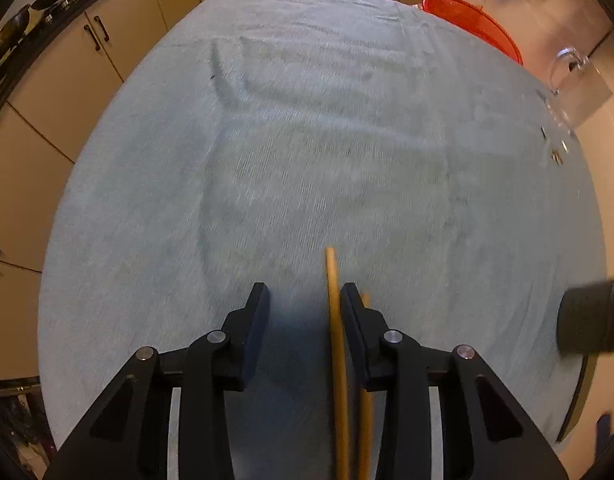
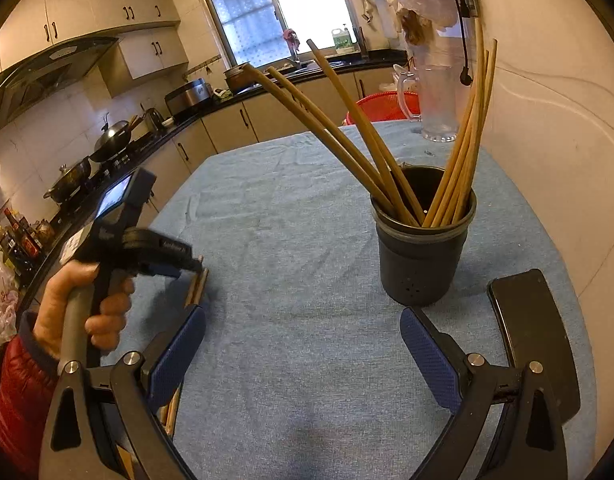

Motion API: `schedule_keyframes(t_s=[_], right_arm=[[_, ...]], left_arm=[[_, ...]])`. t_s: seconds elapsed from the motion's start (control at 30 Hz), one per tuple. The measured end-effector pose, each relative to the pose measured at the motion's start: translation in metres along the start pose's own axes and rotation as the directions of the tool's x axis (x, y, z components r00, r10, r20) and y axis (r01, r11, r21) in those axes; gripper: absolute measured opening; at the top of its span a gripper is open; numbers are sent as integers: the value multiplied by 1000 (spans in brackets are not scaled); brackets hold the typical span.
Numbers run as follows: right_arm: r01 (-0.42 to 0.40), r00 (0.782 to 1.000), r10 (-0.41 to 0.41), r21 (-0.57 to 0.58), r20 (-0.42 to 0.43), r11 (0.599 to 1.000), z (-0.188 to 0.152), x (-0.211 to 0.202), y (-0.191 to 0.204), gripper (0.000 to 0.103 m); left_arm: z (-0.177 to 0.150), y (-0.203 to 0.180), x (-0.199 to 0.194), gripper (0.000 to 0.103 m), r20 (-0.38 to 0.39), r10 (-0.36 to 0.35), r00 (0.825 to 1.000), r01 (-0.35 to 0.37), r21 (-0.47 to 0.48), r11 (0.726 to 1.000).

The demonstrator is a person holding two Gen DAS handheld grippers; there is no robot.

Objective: Organize utensils
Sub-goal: 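Move both open grippers over the last chopsticks on the towel, then grasp a chopstick with the left gripper while the right gripper grasps another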

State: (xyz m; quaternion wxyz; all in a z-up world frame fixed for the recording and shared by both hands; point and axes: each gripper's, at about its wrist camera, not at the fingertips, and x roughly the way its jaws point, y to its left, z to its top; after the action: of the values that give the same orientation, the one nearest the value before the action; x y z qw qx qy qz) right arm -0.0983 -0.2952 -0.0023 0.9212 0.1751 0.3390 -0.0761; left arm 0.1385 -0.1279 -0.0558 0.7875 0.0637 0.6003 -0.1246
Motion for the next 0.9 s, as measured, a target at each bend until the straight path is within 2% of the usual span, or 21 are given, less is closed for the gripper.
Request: schedule_keyframes(t_s=[0.3, 0.43, 0.53, 0.67, 0.73, 0.87, 0.9], right_arm=[[-17, 999, 17, -24, -32, 1000, 2, 10, 15, 100], [-37, 997, 37, -3, -69, 999, 6, 19, 21, 100], [-50, 994, 50, -2, -99, 999, 10, 27, 29, 97], [-58, 989, 56, -14, -136, 998, 18, 39, 43, 89], [-75, 980, 71, -15, -184, 997, 23, 52, 52, 78], [-128, 941, 118, -12, -318, 992, 29, 92, 77, 57], [-136, 933, 123, -15, -339, 991, 30, 100, 83, 56]], left_arm=[[-50, 40, -19, 36, 7, -52, 999, 52, -22, 998], [-58, 58, -21, 16, 22, -69, 997, 69, -34, 997], [-58, 73, -21, 12, 20, -93, 995, 94, -71, 993], [-61, 86, -22, 12, 25, -118, 993, 120, -84, 989], [-66, 90, -24, 12, 29, -126, 992, 128, -83, 988], [-69, 96, -24, 12, 35, -138, 990, 140, -90, 986], [-70, 99, -25, 12, 38, -138, 990, 141, -91, 986]])
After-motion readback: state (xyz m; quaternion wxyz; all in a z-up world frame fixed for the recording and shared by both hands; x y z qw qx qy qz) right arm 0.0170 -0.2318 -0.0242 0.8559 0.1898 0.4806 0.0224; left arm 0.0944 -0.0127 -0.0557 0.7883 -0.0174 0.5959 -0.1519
